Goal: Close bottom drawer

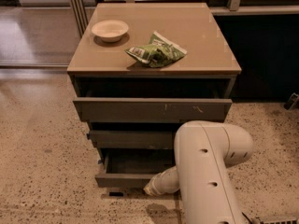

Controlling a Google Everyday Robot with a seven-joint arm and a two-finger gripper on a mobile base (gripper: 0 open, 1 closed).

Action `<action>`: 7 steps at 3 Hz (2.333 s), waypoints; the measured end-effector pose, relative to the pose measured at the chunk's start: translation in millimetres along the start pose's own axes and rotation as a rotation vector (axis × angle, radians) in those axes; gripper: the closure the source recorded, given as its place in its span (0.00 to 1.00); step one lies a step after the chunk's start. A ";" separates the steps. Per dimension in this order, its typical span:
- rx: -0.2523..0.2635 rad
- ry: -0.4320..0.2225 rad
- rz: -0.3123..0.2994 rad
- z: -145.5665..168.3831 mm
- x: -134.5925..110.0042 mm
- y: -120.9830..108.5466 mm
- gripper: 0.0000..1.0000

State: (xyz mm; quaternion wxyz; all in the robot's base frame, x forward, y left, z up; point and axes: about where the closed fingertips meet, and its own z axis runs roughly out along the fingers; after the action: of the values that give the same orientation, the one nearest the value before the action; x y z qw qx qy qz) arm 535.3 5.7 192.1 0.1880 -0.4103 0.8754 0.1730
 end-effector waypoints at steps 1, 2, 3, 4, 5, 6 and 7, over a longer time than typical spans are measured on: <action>0.000 0.000 0.000 0.1 0.0 0.0 1.00; 0.004 0.005 0.007 14.9 -1.5 -5.0 1.00; 0.006 -0.029 0.061 33.2 -3.4 -13.6 1.00; 0.019 -0.067 0.100 41.8 -8.6 -25.7 1.00; 0.020 -0.066 0.101 42.0 -8.5 -26.0 1.00; 0.056 -0.098 0.096 36.5 -21.5 -43.6 1.00; 0.117 -0.176 0.121 27.5 -46.1 -75.2 1.00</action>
Offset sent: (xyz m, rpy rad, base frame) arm 0.0233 0.0083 -0.0319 -0.0121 0.0058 -0.0189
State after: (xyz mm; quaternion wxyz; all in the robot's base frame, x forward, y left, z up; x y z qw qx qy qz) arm 626.6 3.0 178.7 0.2770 -0.3282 0.8873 0.1679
